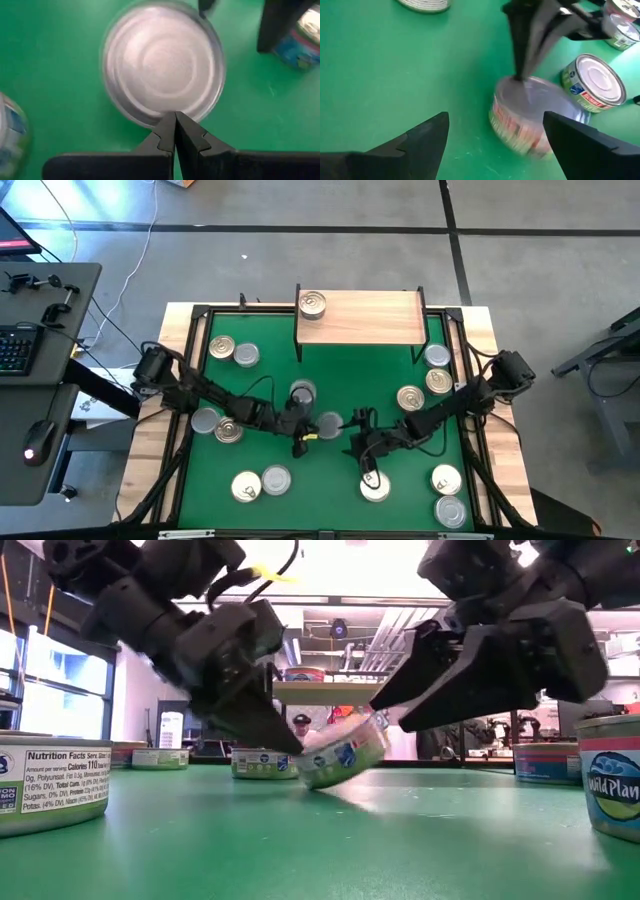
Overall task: Stack canned seafood by type on shelf
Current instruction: Put the green tuna can on the shelf
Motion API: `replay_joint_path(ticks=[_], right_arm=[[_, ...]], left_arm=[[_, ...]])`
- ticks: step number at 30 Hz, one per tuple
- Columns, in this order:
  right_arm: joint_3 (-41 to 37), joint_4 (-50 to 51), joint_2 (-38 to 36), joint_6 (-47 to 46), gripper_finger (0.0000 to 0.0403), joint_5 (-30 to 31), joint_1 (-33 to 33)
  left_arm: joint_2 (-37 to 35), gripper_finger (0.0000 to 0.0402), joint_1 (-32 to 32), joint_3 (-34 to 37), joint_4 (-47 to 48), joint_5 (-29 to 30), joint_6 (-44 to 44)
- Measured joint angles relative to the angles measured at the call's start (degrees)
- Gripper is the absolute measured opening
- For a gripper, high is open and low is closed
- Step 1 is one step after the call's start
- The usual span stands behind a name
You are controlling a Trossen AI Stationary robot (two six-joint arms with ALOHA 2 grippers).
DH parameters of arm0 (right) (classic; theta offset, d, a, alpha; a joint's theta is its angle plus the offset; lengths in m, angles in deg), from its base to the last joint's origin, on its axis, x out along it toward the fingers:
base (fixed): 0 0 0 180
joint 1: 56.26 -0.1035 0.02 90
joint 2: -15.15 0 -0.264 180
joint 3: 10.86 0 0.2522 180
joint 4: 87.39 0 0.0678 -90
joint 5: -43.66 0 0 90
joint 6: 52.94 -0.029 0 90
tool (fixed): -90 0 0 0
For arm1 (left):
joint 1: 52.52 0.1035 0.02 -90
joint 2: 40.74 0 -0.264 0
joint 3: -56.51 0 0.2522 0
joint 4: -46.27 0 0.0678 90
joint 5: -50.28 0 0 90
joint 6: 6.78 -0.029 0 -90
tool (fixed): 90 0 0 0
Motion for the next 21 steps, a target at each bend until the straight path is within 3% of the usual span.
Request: replay_joint_path(ticks=[15,21], right_arm=[[0.1,0.04,0.01,-3.3,0.0316,-2.63,2.32],[0.05,-2.83,2.27,-5.98,0.0316,-9.01,7.2]], left_arm=[[-0.92,0.0,-3.75,0.09,8.85,1.23,3.13],[-4.83,0.0,-4.64,0.24,18.32,8.73,7.39]])
